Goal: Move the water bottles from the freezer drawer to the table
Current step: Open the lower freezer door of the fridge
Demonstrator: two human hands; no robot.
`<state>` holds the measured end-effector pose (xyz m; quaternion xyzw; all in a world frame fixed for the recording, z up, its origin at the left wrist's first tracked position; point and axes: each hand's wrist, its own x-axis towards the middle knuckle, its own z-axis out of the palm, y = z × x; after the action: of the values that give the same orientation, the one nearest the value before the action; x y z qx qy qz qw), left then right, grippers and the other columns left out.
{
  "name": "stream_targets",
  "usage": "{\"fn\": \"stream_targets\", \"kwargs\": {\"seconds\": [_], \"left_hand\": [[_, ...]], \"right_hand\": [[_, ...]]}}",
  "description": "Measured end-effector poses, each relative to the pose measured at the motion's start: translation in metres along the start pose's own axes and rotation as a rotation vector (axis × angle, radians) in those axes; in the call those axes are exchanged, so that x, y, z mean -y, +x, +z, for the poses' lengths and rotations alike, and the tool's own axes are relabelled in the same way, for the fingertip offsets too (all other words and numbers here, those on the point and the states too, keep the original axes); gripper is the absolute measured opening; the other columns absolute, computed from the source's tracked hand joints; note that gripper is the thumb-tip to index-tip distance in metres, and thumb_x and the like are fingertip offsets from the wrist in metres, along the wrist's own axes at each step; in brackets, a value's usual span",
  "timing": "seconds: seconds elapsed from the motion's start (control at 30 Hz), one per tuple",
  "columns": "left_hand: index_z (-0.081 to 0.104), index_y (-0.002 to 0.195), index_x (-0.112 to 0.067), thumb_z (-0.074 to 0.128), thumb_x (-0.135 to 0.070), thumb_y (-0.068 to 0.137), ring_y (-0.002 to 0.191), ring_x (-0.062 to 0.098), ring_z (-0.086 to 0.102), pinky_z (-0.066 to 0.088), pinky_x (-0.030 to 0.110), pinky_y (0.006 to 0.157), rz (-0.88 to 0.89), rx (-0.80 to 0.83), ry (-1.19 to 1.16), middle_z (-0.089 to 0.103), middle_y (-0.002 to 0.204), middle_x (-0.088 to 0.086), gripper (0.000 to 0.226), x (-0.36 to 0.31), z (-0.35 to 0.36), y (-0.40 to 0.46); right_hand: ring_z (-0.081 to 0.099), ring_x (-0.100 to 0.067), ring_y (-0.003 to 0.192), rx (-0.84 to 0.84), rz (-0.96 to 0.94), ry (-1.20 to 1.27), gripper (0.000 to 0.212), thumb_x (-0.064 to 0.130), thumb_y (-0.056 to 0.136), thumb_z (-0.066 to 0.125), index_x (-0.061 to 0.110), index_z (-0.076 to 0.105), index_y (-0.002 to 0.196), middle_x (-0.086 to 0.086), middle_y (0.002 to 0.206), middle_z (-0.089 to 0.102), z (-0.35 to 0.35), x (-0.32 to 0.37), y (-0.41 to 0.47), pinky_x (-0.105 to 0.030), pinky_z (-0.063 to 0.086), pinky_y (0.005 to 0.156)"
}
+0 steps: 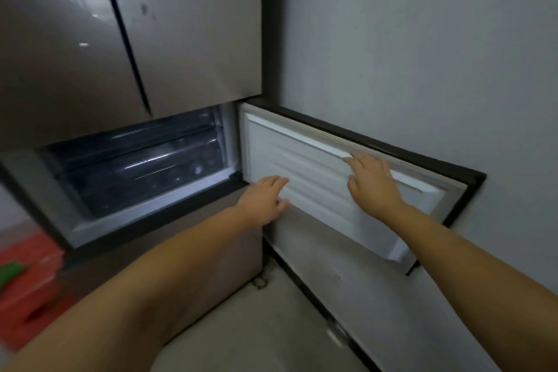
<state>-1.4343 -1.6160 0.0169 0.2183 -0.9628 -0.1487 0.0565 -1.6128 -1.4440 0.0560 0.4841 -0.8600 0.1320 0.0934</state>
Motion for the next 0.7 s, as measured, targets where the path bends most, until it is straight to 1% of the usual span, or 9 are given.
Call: {"fn": "stream_targets", "kwargs": {"seconds": [0.13,0.27,0.37,0.4,0.47,0.53,0.57,0.63,0.7], "left_hand": [[0.043,0.138,-0.016,0.045,-0.024,0.096,0.123,0.026,0.051,0.043,0.038,0.101,-0.286,-0.060,-0.184,0.053,0.135,0.010,0.042,0.070,-0.010,-0.066],[0.059,0.119,-0.013,0.045,-0.013,0.094,0.105,0.025,0.061,0.048,0.035,0.094,-0.585,-0.234,-0.386,0.066,0.116,0.009,0.029,0.141,-0.017,-0.106],[0.055,0.104,-0.011,0.041,-0.004,0.094,0.077,0.021,0.061,0.052,0.033,0.074,-0.797,-0.373,-0.749,0.068,0.090,0.013,0.018,0.183,-0.018,-0.108],[0.054,0.104,-0.009,0.040,-0.002,0.094,0.071,0.019,0.059,0.049,0.029,0.067,-0.863,-0.418,-0.863,0.066,0.083,0.010,0.018,0.195,-0.019,-0.106],[0.054,0.110,-0.005,0.039,0.001,0.094,0.067,0.017,0.058,0.045,0.027,0.064,-0.956,-0.528,-1.032,0.063,0.076,0.006,0.023,0.224,-0.018,-0.097],[0.052,0.119,-0.002,0.037,-0.001,0.097,0.068,0.018,0.059,0.047,0.030,0.067,-1.031,-0.634,-1.198,0.062,0.078,0.007,0.027,0.255,-0.018,-0.083],[0.050,0.123,-0.001,0.036,-0.002,0.099,0.069,0.018,0.059,0.048,0.033,0.071,-1.058,-0.676,-1.294,0.064,0.084,0.010,0.028,0.267,-0.018,-0.078],[0.045,0.131,-0.002,0.034,-0.005,0.101,0.078,0.021,0.060,0.048,0.037,0.080,-1.098,-0.742,-1.486,0.064,0.106,0.017,0.032,0.296,-0.023,-0.064],[0.041,0.136,-0.002,0.032,-0.004,0.101,0.101,0.027,0.062,0.045,0.037,0.087,-1.117,-0.800,-1.652,0.058,0.124,0.019,0.036,0.324,-0.031,-0.052]], "right_hand": [[0.042,-0.028,0.132,0.101,-0.106,0.242,0.041,0.009,0.094,0.046,0.010,0.050,0.135,-0.011,0.142,0.048,0.050,0.072,0.007,-0.039,0.028,0.112],[0.050,-0.031,0.123,0.279,-0.093,0.477,0.037,0.005,0.094,0.045,0.004,0.054,0.130,-0.017,0.134,0.054,0.088,0.141,0.030,-0.031,0.036,0.102],[0.052,-0.029,0.124,0.371,-0.084,0.567,0.037,0.005,0.096,0.042,0.005,0.054,0.131,-0.014,0.135,0.055,0.111,0.181,0.060,-0.030,0.037,0.103],[0.051,-0.029,0.125,0.398,-0.078,0.596,0.037,0.004,0.096,0.041,0.005,0.054,0.131,-0.013,0.136,0.055,0.119,0.193,0.072,-0.030,0.037,0.104],[0.053,-0.029,0.125,0.476,-0.028,0.695,0.036,0.004,0.097,0.040,0.006,0.055,0.130,-0.015,0.134,0.056,0.137,0.218,0.101,-0.033,0.040,0.102],[0.057,-0.029,0.118,0.585,0.096,0.852,0.035,0.003,0.097,0.039,0.006,0.053,0.129,-0.017,0.129,0.058,0.159,0.243,0.134,-0.030,0.047,0.089],[0.059,-0.028,0.114,0.637,0.171,0.922,0.035,0.003,0.097,0.039,0.006,0.052,0.129,-0.016,0.127,0.059,0.165,0.253,0.147,-0.029,0.047,0.083],[0.059,-0.026,0.110,0.713,0.306,1.029,0.034,0.004,0.098,0.041,0.008,0.051,0.130,-0.013,0.128,0.058,0.182,0.275,0.179,-0.032,0.045,0.085],[0.057,-0.027,0.115,0.734,0.414,1.173,0.035,0.006,0.100,0.039,0.008,0.046,0.134,-0.014,0.133,0.055,0.195,0.294,0.208,-0.036,0.046,0.092]]}}
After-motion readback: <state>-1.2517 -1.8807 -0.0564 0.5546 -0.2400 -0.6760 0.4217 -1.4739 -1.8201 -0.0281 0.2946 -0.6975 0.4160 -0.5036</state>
